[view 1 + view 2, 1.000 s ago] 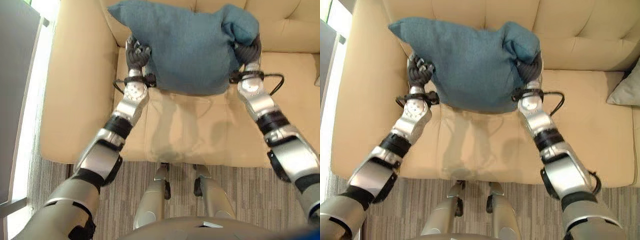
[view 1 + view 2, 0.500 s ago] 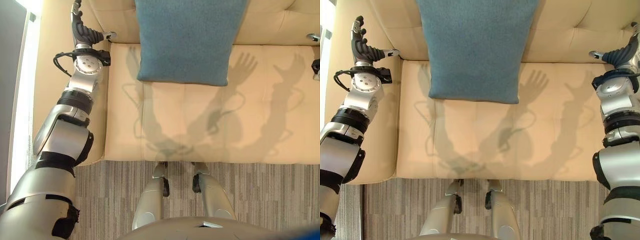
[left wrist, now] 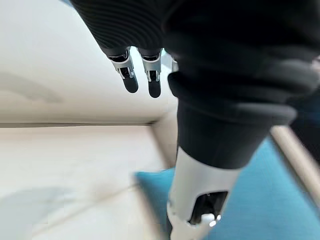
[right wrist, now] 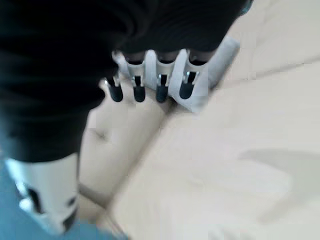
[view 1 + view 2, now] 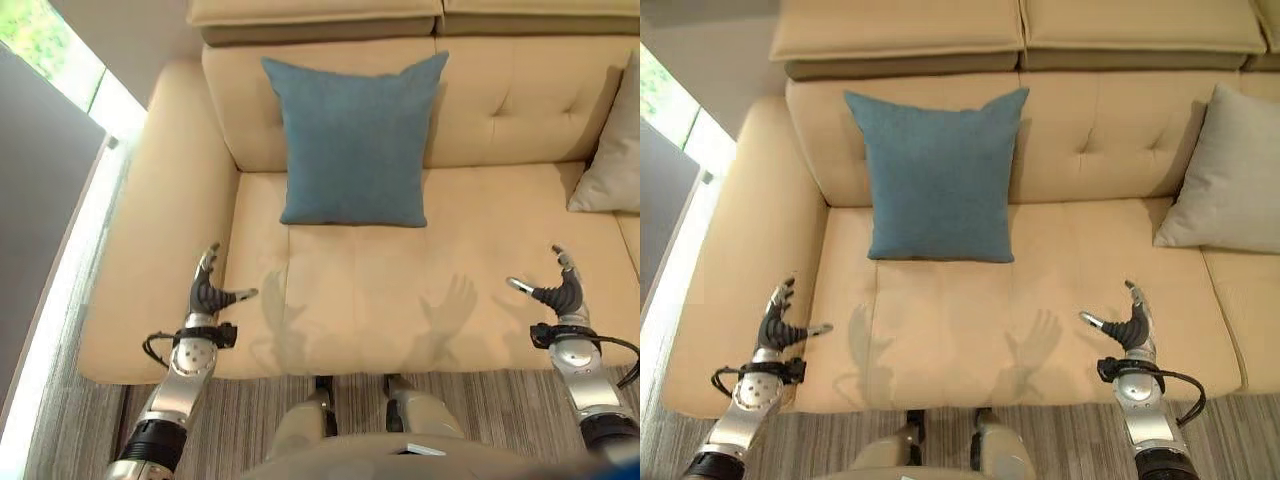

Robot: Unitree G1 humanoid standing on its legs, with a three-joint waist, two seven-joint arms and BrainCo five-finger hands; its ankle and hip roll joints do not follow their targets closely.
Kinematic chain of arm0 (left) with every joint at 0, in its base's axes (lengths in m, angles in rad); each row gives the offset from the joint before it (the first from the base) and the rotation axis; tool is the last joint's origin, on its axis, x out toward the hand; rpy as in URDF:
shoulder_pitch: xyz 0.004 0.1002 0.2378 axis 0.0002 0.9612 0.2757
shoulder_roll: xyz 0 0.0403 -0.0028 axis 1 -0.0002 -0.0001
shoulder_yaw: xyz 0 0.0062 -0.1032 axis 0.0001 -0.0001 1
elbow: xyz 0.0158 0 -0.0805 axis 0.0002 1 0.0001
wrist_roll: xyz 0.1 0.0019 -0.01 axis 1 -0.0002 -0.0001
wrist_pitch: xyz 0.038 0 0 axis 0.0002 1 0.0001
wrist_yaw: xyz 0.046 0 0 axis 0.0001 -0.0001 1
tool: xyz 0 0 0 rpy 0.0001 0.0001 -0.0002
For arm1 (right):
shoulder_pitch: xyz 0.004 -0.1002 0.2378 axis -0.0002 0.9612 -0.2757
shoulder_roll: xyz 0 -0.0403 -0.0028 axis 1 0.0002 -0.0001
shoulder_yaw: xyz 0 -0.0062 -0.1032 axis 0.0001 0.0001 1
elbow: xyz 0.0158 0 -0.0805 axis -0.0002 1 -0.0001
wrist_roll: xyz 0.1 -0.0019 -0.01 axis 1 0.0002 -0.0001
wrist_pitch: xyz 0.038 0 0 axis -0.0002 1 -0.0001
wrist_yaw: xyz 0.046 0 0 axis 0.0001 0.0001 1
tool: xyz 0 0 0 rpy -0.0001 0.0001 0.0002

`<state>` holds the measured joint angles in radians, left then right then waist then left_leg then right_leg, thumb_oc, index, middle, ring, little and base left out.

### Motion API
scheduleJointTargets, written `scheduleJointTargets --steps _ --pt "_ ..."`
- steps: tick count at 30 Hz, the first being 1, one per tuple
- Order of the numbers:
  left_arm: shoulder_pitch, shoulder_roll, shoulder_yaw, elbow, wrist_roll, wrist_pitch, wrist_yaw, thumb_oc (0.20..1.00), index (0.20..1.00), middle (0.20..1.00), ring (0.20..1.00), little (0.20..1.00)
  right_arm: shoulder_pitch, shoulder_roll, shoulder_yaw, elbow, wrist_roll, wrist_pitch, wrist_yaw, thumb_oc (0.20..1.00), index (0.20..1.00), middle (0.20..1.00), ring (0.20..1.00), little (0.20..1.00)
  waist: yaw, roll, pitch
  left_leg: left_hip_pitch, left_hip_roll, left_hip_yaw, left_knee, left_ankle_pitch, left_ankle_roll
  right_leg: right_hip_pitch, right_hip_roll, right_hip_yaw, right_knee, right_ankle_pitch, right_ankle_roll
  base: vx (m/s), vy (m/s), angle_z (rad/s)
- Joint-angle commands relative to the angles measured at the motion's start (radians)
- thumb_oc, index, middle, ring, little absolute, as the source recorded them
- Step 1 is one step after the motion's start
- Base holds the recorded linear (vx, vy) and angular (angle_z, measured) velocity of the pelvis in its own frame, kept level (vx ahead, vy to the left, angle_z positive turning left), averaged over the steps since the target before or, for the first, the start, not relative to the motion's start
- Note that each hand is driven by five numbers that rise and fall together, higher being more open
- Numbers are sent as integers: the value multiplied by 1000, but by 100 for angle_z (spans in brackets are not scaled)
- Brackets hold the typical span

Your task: Pick up all the scattered cushions and arrange them neatly on the sofa.

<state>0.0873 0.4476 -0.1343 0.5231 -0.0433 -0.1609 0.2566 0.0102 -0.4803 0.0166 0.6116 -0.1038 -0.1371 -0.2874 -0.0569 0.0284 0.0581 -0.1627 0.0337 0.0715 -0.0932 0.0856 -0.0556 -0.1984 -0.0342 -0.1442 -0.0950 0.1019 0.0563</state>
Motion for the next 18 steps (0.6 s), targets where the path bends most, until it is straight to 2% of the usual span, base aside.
scheduleJointTargets --steps 1,4,5,7,9,11,13,16,18 --pt "-83 35 -21 74 117 -14 -51 1000 1000 1000 1000 1000 -27 -19 14 5 -14 -38 40 1000 1000 1000 1000 1000 14 -32 -29 16 33 45 6 -22 -57 55 -80 -44 8 -55 132 -40 -12 0" --pt "-82 -52 -27 428 127 24 -81 1000 1000 1000 1000 1000 -19 24 84 207 -14 -23 77 1000 1000 1000 1000 1000 17 -34 -53 76 38 53 6 -34 -51 120 -69 -45 8 -74 123 -33 -43 -3" --pt "-84 -53 -27 430 128 22 -80 1000 1000 1000 1000 1000 -20 24 84 208 -14 -24 77 1000 1000 1000 1000 1000 17 -34 -50 78 38 53 6 -35 -51 123 -69 -45 8 -75 123 -28 -57 -4" --pt "-83 -92 -32 607 181 45 -91 1000 1000 1000 1000 1000 -10 43 136 294 -43 -15 93 1000 1000 1000 1000 1000 20 -33 -53 117 43 56 6 -40 -51 163 -59 -48 27 -100 110 -65 -118 5" --pt "-81 -112 -20 668 187 53 -94 1000 1000 1000 1000 1000 -6 62 169 360 -68 -7 99 1000 1000 1000 1000 1000 25 -31 -36 131 52 40 6 -29 -53 186 -40 -43 39 -124 92 -141 -146 8" --pt "-85 -113 -17 677 182 54 -95 1000 1000 1000 1000 1000 -10 67 179 389 -74 -4 97 1000 1000 1000 1000 1000 28 -33 -32 127 55 32 9 -21 -56 189 -32 -40 33 -126 88 -130 -73 18" --pt "-102 -121 -36 687 192 56 -96 1000 1000 1000 1000 1000 -20 82 213 475 -99 8 96 1000 1000 1000 1000 1000 35 -43 -17 63 61 8 83 -15 -61 187 -24 -43 20 -127 74 -241 -70 31" --pt "-121 -135 -51 694 201 59 -107 1000 1000 1000 1000 1000 -32 95 222 535 -102 19 96 1000 1000 1000 1000 1000 32 -64 -4 34 42 -1 200 -96 -45 164 -46 -56 31 -106 71 -203 8 54" --pt "-121 -135 -51 694 201 59 -107 1000 1000 1000 1000 1000 -32 95 222 535 -102 19 96 1000 1000 1000 1000 1000 32 -64 -4 33 43 -1 201 -97 -45 164 -46 -57 31 -106 71 -24 6 25"
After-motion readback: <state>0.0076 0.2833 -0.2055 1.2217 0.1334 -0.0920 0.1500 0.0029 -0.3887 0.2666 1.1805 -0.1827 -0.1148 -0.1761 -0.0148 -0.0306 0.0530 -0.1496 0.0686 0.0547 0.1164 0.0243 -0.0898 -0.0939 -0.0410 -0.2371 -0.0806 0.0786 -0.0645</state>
